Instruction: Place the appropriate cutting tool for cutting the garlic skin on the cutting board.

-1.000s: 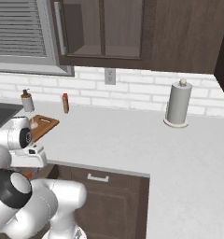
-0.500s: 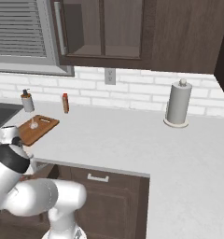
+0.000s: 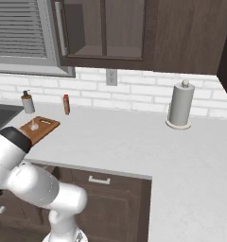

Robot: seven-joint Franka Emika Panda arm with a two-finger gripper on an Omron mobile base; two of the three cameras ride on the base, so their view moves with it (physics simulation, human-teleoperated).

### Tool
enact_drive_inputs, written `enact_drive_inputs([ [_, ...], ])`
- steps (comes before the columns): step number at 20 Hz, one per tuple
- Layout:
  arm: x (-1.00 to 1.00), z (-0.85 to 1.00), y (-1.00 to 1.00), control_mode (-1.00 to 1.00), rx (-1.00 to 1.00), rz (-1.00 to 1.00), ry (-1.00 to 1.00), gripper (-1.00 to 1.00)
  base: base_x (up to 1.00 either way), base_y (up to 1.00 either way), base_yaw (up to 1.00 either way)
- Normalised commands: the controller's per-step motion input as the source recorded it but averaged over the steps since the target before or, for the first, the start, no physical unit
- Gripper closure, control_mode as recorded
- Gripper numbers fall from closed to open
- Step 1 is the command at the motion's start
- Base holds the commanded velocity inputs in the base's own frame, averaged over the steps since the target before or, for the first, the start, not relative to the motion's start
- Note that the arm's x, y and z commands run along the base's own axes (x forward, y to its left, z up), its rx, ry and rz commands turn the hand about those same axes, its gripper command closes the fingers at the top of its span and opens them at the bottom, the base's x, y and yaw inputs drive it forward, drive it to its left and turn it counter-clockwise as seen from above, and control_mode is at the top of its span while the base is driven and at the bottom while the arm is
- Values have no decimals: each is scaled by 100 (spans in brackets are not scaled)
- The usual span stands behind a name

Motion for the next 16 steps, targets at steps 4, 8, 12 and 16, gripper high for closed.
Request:
enact_drive_inputs([
  [4, 0, -38, 4, -100, 0, -4, 0, -100, 0, 0, 0],
  [8, -13, -29, 1, -100, 0, -6, 0, -100, 0, 0, 0],
  [12, -39, -13, 0, -100, 0, -8, 1, -100, 0, 0, 0],
  [16, -69, -4, 0, -100, 0, -10, 1, -100, 0, 0, 0],
])
